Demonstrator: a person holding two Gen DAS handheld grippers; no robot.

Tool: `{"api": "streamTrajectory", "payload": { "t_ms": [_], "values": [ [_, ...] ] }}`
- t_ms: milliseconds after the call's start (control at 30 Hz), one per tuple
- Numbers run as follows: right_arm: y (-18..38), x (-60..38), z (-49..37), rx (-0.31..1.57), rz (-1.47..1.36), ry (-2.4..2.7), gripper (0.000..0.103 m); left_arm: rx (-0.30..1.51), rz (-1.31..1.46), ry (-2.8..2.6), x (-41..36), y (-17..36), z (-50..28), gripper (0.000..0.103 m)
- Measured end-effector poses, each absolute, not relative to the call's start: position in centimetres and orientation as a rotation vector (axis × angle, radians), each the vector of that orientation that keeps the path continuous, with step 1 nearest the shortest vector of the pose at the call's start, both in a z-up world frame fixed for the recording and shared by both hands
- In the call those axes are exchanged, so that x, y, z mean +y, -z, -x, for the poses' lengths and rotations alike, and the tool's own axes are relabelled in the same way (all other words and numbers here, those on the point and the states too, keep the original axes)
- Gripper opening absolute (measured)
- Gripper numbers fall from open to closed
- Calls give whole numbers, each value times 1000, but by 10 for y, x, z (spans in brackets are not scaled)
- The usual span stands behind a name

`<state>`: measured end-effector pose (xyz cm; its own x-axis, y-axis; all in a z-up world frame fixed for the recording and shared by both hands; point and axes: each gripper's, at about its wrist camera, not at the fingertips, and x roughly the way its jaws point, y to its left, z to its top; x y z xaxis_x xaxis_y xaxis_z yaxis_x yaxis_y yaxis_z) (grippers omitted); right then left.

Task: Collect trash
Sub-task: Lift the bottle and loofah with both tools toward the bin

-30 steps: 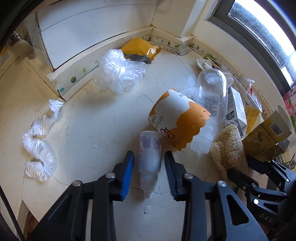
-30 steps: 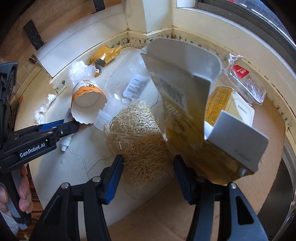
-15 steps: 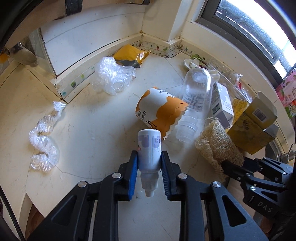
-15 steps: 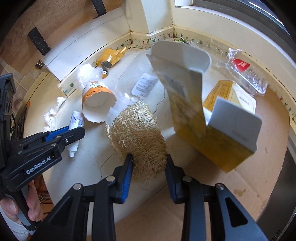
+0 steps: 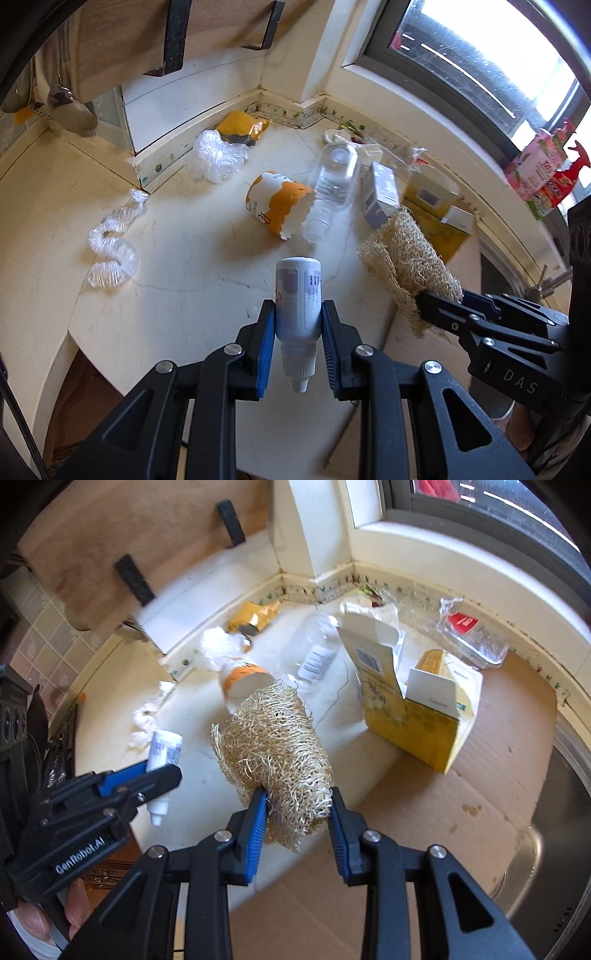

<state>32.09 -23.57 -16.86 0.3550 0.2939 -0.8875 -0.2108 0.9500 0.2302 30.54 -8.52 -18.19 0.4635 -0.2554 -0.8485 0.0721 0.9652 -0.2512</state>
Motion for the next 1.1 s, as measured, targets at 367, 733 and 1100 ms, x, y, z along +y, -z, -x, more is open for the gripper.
{"api": "streamTrajectory", "payload": {
  "t_ms": [367, 733, 1100],
  "values": [
    [115, -213, -226, 1080, -87, -272, 32, 1046, 145, 355, -83, 154, -208, 22],
    [102, -179, -126, 1073, -98, -251, 32, 1032, 87, 414, -51, 141, -102, 23],
    [129, -139, -50, 1150, -112, -291, 32, 1102, 28, 417, -19, 168, -28, 23]
  ]
}}
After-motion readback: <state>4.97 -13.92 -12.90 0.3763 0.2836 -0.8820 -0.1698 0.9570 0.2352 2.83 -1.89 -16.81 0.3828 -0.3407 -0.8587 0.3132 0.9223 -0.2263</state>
